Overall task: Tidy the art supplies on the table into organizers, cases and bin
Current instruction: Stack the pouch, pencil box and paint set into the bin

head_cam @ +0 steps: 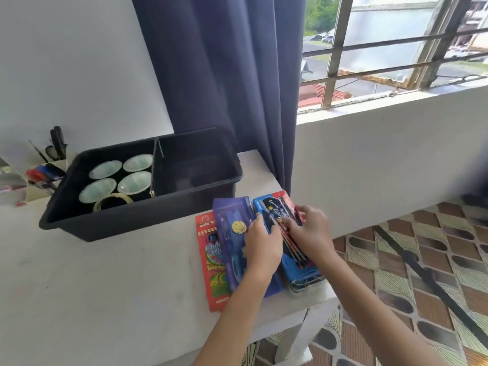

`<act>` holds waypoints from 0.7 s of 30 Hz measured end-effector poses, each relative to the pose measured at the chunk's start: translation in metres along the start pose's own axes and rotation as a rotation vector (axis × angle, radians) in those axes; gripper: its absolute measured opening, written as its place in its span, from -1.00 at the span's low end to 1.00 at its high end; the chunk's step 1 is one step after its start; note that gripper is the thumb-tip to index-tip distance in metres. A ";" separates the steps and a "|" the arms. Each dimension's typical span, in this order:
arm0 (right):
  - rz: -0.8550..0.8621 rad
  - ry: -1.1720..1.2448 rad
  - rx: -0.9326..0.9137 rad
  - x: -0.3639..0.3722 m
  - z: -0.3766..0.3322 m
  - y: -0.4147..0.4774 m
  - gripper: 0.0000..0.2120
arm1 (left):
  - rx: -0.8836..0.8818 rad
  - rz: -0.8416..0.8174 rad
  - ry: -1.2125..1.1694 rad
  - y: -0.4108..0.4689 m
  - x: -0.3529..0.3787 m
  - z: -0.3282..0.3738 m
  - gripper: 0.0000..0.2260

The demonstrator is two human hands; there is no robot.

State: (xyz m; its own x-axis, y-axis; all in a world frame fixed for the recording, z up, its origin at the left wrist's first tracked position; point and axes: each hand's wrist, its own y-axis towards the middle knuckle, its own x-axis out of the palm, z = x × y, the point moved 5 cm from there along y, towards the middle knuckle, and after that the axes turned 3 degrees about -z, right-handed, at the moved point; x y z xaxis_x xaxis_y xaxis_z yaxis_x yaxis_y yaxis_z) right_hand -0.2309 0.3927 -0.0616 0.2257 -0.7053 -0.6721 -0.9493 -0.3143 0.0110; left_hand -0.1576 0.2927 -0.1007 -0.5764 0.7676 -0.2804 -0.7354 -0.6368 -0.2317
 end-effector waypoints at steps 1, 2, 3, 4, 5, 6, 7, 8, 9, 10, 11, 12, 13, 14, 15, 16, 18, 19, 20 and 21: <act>0.018 0.046 0.000 -0.003 0.000 0.001 -0.61 | -0.001 0.006 -0.004 0.001 0.002 -0.002 -0.42; 0.023 0.090 0.000 -0.007 -0.001 0.001 -0.64 | 0.007 0.016 -0.026 -0.002 0.003 0.000 -0.46; 0.010 0.144 0.007 -0.010 -0.002 0.000 -0.65 | 0.014 0.034 -0.052 -0.005 0.001 0.004 -0.51; -0.016 0.217 0.021 -0.013 -0.005 0.000 -0.65 | 0.027 0.058 -0.081 -0.010 -0.002 0.011 -0.57; -0.047 0.300 0.037 -0.015 -0.008 0.000 -0.64 | 0.040 0.089 -0.107 -0.014 -0.005 0.018 -0.60; -0.075 0.367 0.047 -0.017 -0.011 -0.001 -0.64 | 0.055 0.129 -0.138 -0.018 -0.009 0.024 -0.62; -0.101 0.422 0.059 -0.018 -0.015 -0.001 -0.64 | 0.071 0.168 -0.175 -0.022 -0.013 0.029 -0.63; -0.131 0.481 0.074 -0.018 -0.019 -0.002 -0.64 | 0.081 0.207 -0.211 -0.027 -0.018 0.033 -0.63; -0.166 0.550 0.096 -0.018 -0.023 -0.002 -0.65 | 0.079 0.239 -0.248 -0.031 -0.024 0.037 -0.64; -0.207 0.624 0.115 -0.017 -0.030 -0.003 -0.68 | 0.072 0.257 -0.282 -0.035 -0.031 0.039 -0.67; -0.249 0.687 0.126 -0.014 -0.037 -0.004 -0.70 | 0.063 0.260 -0.313 -0.038 -0.038 0.042 -0.73; -0.282 0.732 0.124 -0.011 -0.044 -0.006 -0.74 | 0.058 0.247 -0.344 -0.041 -0.045 0.045 -0.77; -0.312 0.747 0.107 -0.006 -0.051 -0.008 -0.77 | 0.054 0.242 -0.382 -0.042 -0.052 0.045 -0.78; -0.338 0.741 0.081 0.001 -0.059 -0.010 -0.79 | 0.050 0.250 -0.420 -0.045 -0.063 0.045 -0.78; -0.358 0.733 0.054 0.008 -0.067 -0.014 -0.79 | 0.041 0.269 -0.442 -0.047 -0.075 0.043 -0.77; -0.377 0.719 0.028 0.017 -0.075 -0.018 -0.79 | 0.034 0.294 -0.456 -0.049 -0.088 0.041 -0.76; -0.396 0.626 -0.059 0.034 -0.091 -0.029 -0.80 | 0.025 0.333 -0.468 -0.052 -0.118 0.035 -0.75; -0.399 0.568 -0.106 0.043 -0.098 -0.034 -0.82 | 0.021 0.349 -0.456 -0.054 -0.133 0.030 -0.74; -0.405 0.528 -0.150 0.051 -0.105 -0.041 -0.82 | 0.015 0.362 -0.440 -0.057 -0.147 0.025 -0.74; -0.419 0.495 -0.187 0.062 -0.110 -0.046 -0.84 | 0.005 0.376 -0.422 -0.060 -0.160 0.018 -0.76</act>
State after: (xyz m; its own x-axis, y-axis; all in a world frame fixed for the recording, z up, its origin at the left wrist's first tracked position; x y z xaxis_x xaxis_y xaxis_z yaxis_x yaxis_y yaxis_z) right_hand -0.1491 0.2934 -0.0218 0.6827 -0.6939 -0.2291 -0.7158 -0.6980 -0.0187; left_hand -0.0278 0.2095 -0.0252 -0.8911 0.4507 0.0539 -0.4525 -0.8727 -0.1833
